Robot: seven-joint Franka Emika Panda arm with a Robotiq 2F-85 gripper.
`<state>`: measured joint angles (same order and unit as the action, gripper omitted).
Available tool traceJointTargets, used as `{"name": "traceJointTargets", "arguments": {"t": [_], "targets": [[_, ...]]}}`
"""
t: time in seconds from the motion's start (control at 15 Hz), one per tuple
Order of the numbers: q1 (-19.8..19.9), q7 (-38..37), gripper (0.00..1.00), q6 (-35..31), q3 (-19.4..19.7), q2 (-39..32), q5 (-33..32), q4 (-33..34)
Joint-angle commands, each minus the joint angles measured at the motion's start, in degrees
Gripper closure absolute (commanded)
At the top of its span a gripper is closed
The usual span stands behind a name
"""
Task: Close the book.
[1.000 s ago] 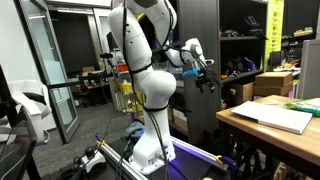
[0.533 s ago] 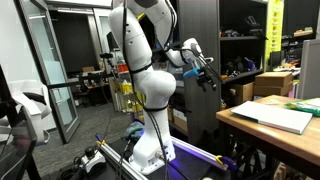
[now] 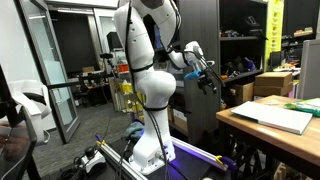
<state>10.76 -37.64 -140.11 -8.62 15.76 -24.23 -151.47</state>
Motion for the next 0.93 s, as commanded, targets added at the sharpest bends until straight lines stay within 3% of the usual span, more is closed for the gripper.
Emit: {"name": "traceJointTargets", "arguments": {"t": [0.0, 0.73, 0.87], "targets": [[-1.2, -0.8, 0.00, 1.5, 0.9, -3.0, 0.6, 3.1], [-2.3, -6.7, 0.00, 3.7, 2.1, -5.5, -1.8, 6.8], [-3.6, -3.3, 0.00, 6.9, 2.6, -6.1, 2.5, 7.4]]}}
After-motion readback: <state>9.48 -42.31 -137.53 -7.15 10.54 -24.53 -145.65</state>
